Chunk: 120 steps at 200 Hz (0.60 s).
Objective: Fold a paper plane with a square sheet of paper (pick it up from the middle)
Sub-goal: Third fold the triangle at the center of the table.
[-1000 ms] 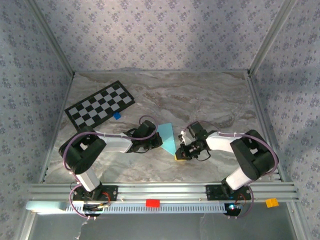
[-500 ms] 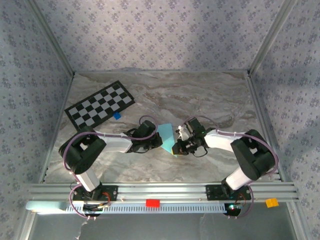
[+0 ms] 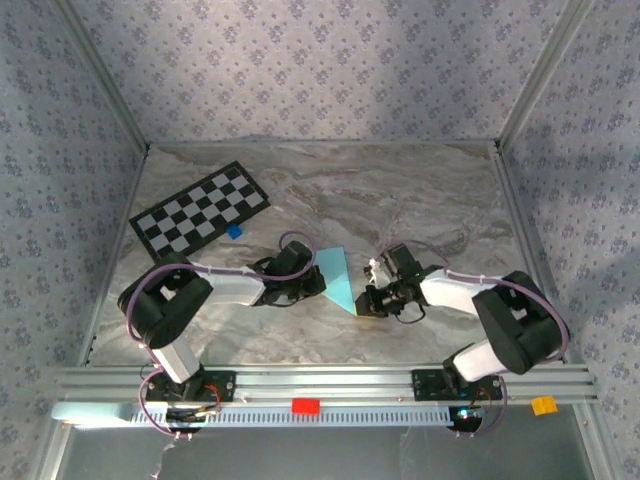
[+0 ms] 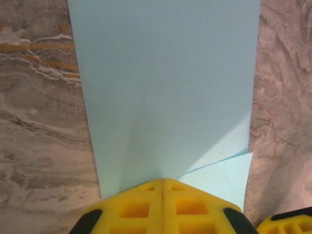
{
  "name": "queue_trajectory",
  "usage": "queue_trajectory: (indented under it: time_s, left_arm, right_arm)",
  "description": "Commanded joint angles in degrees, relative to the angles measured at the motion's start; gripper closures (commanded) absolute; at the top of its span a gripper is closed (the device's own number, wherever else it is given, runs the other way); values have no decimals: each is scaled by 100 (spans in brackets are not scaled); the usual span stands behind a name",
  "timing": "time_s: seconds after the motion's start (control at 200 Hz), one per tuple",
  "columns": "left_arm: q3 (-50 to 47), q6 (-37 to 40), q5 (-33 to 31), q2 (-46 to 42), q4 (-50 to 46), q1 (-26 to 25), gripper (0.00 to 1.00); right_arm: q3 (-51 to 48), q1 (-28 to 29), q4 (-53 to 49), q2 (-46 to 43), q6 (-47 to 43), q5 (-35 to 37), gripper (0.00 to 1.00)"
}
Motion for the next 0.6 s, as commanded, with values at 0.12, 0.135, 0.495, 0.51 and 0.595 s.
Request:
queue_trajectory:
  time_s: [0.12,0.135,0.495,0.51,0.595]
  left_arm:
    - [58,-320,-200,-200,-168,-210,91]
    - [70,-338,-215,-217,-171,-235,90]
    - [99,-246,-937,-1138,-989,-286,69]
    - [81,-245,-951,-1179,-1016,-268,69]
    - [-52,-245,-944,-1363,-1063,-162,65]
  right_arm:
    - [422,8,-644,-604,-112,1135,76]
    - [449,15,-636,-617,-105,1173,75]
    - [947,117,-317,-21,-110,1061,61]
    - [962,122,-292,11,-112,1012,61]
    - [1028,134,-135,191,-76,870,62]
